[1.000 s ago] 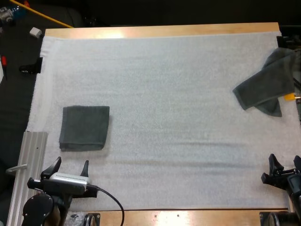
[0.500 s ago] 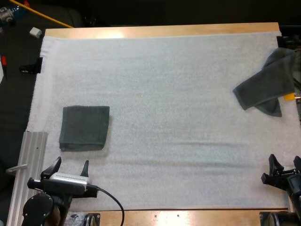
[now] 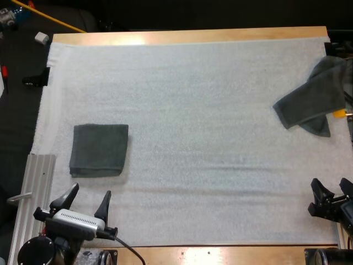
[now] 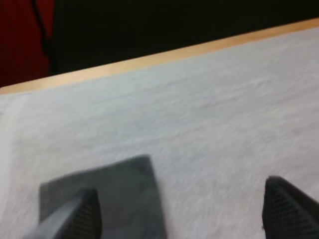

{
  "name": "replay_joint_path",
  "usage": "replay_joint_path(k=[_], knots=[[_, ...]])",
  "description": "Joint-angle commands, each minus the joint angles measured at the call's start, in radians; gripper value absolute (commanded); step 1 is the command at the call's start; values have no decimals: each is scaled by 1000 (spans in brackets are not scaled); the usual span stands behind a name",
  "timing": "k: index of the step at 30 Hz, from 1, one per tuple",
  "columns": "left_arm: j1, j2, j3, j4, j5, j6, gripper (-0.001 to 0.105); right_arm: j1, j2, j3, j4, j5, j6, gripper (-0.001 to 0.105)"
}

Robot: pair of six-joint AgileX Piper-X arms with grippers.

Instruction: Pick towel from pile, fold and stack

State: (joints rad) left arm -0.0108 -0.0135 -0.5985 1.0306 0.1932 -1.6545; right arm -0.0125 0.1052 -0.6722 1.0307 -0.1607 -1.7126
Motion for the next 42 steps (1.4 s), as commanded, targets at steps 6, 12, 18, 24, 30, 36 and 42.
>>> replay_joint_path(k=[6, 12, 18, 24, 30, 36, 42], knots=[[-36, 20, -65, -26, 101, -19, 65, -1, 115, -100, 18, -113, -24, 64], [-111, 120, -131, -34, 130, -19, 65, -5, 212, -188, 23, -206, -56, 64], [-155, 198, -168, -52, 138, -19, 65, -5, 314, -245, 4, -228, -67, 64], [-159, 244, -178, -80, 143, -22, 65, -4, 483, -272, -105, -197, -25, 64], [-160, 258, -180, -82, 147, -20, 65, 2, 618, -282, -191, -172, 48, 65], [-160, 274, -182, -79, 154, -18, 65, 4, 824, -294, -322, -109, 185, 65], [-160, 277, -183, -76, 162, -20, 65, 8, 1062, -349, -403, -52, 307, 65]])
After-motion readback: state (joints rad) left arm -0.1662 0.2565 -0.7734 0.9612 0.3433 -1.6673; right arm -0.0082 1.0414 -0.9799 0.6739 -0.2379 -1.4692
